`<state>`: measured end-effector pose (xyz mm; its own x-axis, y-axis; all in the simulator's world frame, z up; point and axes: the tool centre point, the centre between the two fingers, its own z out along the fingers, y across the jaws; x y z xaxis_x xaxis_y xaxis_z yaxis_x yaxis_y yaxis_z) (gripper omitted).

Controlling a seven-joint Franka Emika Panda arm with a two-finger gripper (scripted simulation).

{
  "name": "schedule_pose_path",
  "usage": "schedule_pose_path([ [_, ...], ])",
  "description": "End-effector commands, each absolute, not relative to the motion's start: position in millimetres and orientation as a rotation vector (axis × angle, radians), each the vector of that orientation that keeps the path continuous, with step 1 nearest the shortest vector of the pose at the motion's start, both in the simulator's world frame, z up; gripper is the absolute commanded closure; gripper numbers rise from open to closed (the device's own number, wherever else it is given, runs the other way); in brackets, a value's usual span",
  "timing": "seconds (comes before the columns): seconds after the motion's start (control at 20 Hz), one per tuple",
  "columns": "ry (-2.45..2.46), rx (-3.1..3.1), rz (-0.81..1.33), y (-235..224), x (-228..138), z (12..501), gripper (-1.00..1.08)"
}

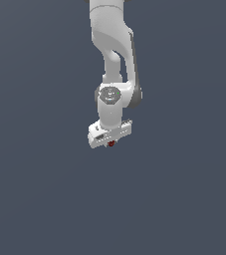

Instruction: Pick up the object and move it to a goal position.

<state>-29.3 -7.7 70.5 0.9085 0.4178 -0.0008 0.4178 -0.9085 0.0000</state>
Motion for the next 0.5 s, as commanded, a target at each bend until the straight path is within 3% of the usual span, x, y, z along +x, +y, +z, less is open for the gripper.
schedule_pose_path([
  [0.0,0.670,3.069,0.000,-29.5,-43.8,85.4,1.08],
  [0.45,0.670,3.069,0.001,-108.5,-95.9,140.3,1.08],
])
